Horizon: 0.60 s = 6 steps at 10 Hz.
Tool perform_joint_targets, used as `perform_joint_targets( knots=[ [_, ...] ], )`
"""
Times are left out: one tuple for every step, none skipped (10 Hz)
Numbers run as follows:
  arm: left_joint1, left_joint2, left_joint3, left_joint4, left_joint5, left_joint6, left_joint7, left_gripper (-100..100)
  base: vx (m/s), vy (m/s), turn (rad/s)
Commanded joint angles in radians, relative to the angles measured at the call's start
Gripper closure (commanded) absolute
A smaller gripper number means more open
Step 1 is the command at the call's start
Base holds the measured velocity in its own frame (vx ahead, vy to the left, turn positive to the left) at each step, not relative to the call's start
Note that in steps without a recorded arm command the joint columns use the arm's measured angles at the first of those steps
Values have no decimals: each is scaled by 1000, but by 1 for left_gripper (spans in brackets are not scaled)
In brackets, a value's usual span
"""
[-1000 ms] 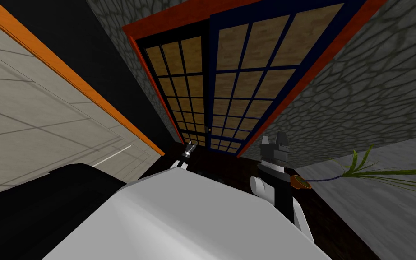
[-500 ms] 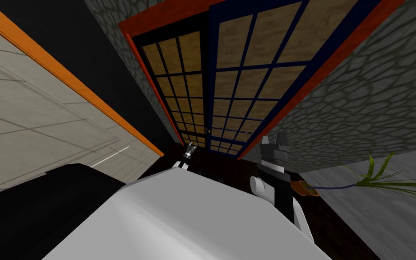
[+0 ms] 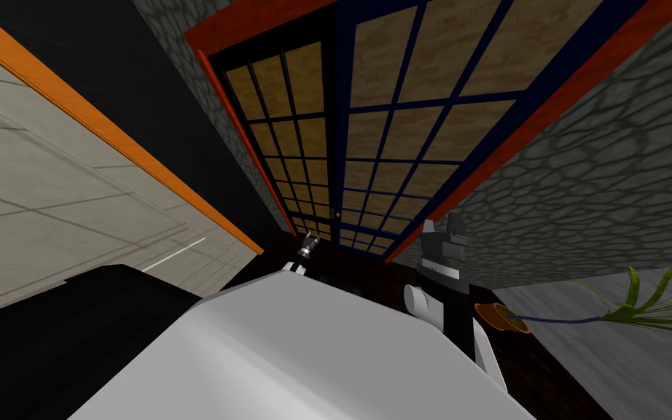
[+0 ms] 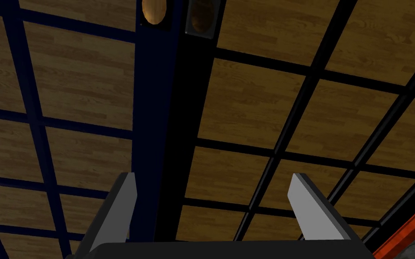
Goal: Pull the door open
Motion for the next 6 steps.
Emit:
perform_joint_targets(
  knots=[
    [-8, -5, 4, 28, -6, -9, -27, -100, 120, 2, 33],
    [-14, -9, 6, 44, -9, -14, -42, -100, 110, -9, 22],
    [-24, -17, 10, 73, -15, -23, -68, -100, 142, -16, 52],
    [-29, -21, 12, 88, -18, -27, -81, -100, 141, -20, 42],
    [-35, -25, 14, 102, -20, -32, -94, -100, 108, -19, 25],
    [-45, -33, 18, 131, -26, -41, -120, -100, 131, -22, 48]
  ],
)
